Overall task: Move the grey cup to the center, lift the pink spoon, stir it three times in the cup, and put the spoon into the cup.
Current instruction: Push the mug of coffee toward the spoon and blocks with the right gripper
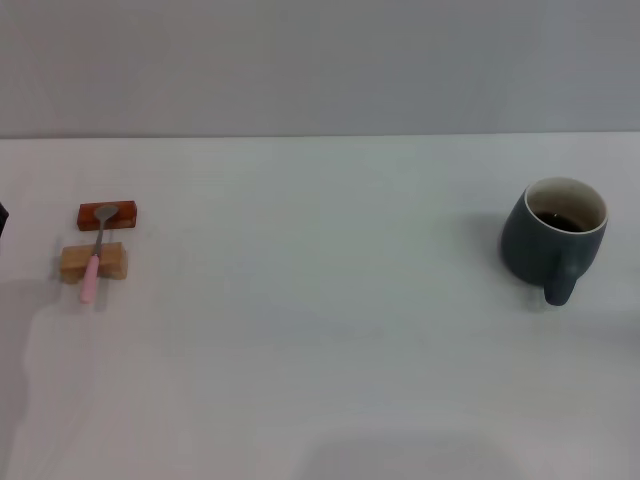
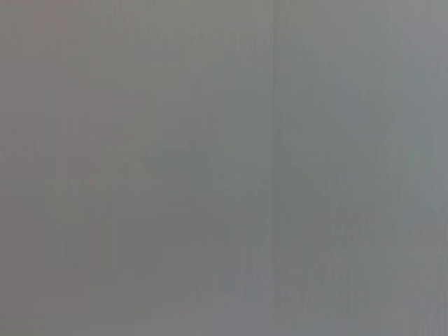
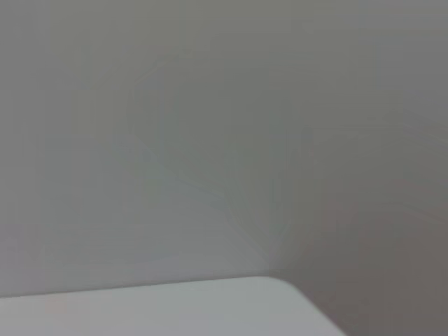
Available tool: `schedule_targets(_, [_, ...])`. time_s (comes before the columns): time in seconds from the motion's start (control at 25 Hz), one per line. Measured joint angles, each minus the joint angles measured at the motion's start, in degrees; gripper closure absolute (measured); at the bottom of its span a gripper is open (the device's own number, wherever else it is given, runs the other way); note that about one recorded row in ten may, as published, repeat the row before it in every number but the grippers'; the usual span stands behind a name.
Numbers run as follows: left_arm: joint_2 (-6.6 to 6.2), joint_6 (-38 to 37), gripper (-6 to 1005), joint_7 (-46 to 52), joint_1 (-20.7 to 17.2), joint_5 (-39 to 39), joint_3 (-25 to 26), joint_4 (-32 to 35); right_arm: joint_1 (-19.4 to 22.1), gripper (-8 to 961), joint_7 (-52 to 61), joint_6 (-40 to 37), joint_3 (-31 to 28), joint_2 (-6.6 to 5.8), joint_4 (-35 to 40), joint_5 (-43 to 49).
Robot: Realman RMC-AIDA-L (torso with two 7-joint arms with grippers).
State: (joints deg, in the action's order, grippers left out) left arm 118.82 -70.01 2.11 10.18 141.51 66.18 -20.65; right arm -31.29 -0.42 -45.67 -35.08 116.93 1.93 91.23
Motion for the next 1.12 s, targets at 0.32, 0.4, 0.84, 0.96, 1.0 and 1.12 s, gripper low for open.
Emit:
schedule_targets(0.32, [0.0, 0.1, 213, 0.0, 0.4, 0.0, 0.0, 0.0, -3.9, 954, 0.0, 5.4, 2.2, -0.48, -0.1, 0.0])
schedule_targets(0.4, [0.0, 0.1, 214, 0.0, 0.5, 0.0, 0.0, 0.0, -5.0, 954, 0.0, 6.9, 3.4, -0.33, -0.4, -0.1])
schedule_targets(0.84, [0.0, 0.0, 214, 0.0, 0.7, 0.0, 0.0, 0.0, -6.7, 954, 0.0, 9.1, 7.6, 0.09, -3.3, -0.1])
schedule_targets(0.96, [0.0, -0.1, 215, 0.0, 0.7, 0.0, 0.0, -0.1, -7.4, 954, 0.0, 9.6, 8.3, 0.35, -3.4, -0.1])
schedule_targets(1.0, [0.0, -0.1, 215, 0.0, 0.7, 0.0, 0.0, -0.2, -7.7, 954, 0.0, 9.8, 8.9, 0.48, -3.4, -0.1])
schedule_targets(1.12, [0.0, -0.1, 215, 0.0, 0.7, 0.0, 0.0, -0.5, -7.8, 954, 0.0, 9.9, 9.4, 0.63, -3.5, -0.1])
